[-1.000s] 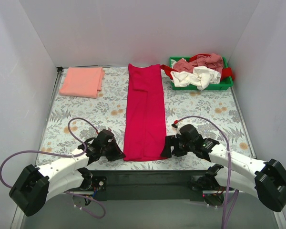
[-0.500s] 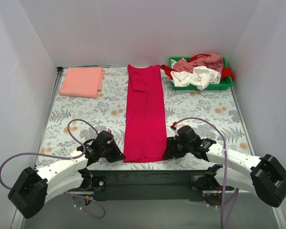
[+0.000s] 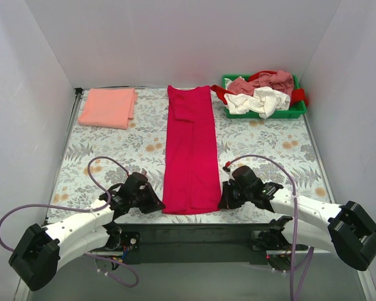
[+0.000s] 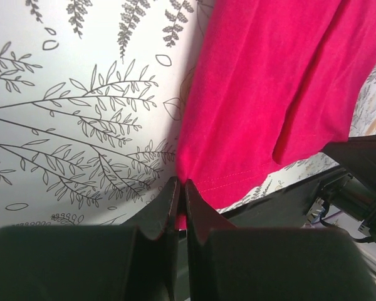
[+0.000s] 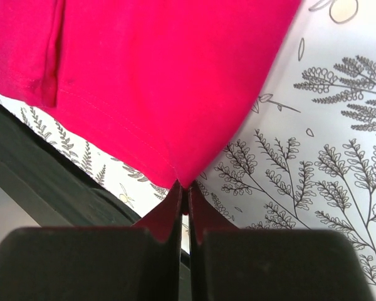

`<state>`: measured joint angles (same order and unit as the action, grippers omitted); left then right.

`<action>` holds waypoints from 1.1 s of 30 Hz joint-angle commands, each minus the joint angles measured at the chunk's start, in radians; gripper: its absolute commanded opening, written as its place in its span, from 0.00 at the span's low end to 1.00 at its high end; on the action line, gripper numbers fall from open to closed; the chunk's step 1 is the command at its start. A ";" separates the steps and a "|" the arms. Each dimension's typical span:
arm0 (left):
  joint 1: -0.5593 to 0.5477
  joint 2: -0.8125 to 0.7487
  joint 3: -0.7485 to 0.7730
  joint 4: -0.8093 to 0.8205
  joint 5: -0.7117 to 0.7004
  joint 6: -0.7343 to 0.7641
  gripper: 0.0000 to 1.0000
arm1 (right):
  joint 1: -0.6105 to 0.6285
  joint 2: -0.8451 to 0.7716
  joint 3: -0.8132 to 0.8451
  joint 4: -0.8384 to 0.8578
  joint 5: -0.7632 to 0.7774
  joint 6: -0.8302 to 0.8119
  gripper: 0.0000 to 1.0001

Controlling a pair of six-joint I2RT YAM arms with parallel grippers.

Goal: Fold and stack the t-shirts
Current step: Fold the tshirt

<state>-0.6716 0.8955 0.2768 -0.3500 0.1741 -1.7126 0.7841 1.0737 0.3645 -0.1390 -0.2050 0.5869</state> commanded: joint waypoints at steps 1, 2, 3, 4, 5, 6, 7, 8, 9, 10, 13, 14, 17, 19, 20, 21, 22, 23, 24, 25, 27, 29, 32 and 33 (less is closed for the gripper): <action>-0.005 -0.032 0.036 0.014 -0.018 0.027 0.00 | 0.007 -0.027 0.053 0.004 0.024 -0.056 0.01; -0.005 -0.033 0.045 0.014 -0.030 0.033 0.00 | 0.007 -0.027 0.074 0.007 0.030 -0.064 0.01; -0.005 -0.033 0.065 0.026 -0.038 0.039 0.00 | 0.007 -0.024 0.085 0.009 0.033 -0.073 0.01; -0.005 -0.029 0.074 0.035 -0.054 0.048 0.00 | 0.006 -0.020 0.097 0.010 0.044 -0.091 0.01; -0.005 -0.026 0.081 0.045 -0.065 0.051 0.00 | 0.007 -0.017 0.125 0.010 0.052 -0.099 0.01; -0.005 -0.021 0.090 0.074 -0.073 0.056 0.00 | 0.006 -0.008 0.139 0.010 0.062 -0.105 0.01; -0.005 -0.014 0.102 0.091 -0.070 0.062 0.00 | 0.006 -0.003 0.152 0.009 0.084 -0.111 0.01; -0.006 0.006 0.111 0.107 -0.071 0.079 0.00 | 0.006 0.003 0.166 0.009 0.096 -0.117 0.01; -0.005 0.017 0.123 0.124 -0.077 0.083 0.00 | 0.004 0.014 0.195 0.010 0.105 -0.125 0.01; -0.005 0.032 0.152 0.129 -0.090 0.090 0.00 | 0.006 0.020 0.209 0.010 0.130 -0.131 0.01; -0.005 0.095 0.229 0.131 -0.157 0.129 0.00 | 0.001 0.043 0.270 0.007 0.200 -0.153 0.01; -0.006 0.129 0.251 0.129 -0.209 0.143 0.00 | 0.000 0.060 0.287 0.009 0.217 -0.159 0.01; -0.003 0.183 0.335 0.132 -0.266 0.168 0.00 | -0.019 0.086 0.359 0.010 0.257 -0.177 0.01; -0.002 0.242 0.373 0.155 -0.288 0.200 0.00 | -0.043 0.121 0.415 0.010 0.253 -0.194 0.01; 0.000 0.264 0.418 0.155 -0.297 0.209 0.00 | -0.052 0.133 0.430 0.012 0.250 -0.199 0.01; 0.000 0.305 0.436 0.155 -0.323 0.223 0.00 | -0.063 0.162 0.450 0.013 0.242 -0.209 0.01; 0.006 0.324 0.459 0.154 -0.343 0.229 0.00 | -0.087 0.178 0.485 0.015 0.225 -0.213 0.01; 0.007 0.341 0.490 0.154 -0.357 0.232 0.00 | -0.100 0.208 0.504 0.016 0.219 -0.216 0.01; 0.010 0.362 0.510 0.163 -0.383 0.243 0.00 | -0.114 0.224 0.520 0.021 0.213 -0.219 0.01; 0.020 0.399 0.527 0.167 -0.393 0.254 0.00 | -0.140 0.239 0.557 0.029 0.178 -0.226 0.01; 0.033 0.445 0.591 0.174 -0.412 0.266 0.00 | -0.163 0.287 0.588 0.042 0.144 -0.234 0.01; 0.044 0.516 0.637 0.174 -0.413 0.287 0.00 | -0.190 0.331 0.635 0.050 0.121 -0.246 0.01; 0.073 0.606 0.728 0.174 -0.403 0.304 0.00 | -0.224 0.386 0.694 0.056 0.081 -0.256 0.01; 0.081 0.631 0.746 0.175 -0.391 0.309 0.00 | -0.230 0.402 0.708 0.058 0.073 -0.256 0.01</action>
<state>-0.6151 1.4879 0.9539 -0.1940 -0.1860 -1.4490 0.5739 1.4475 0.9966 -0.1337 -0.0784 0.3595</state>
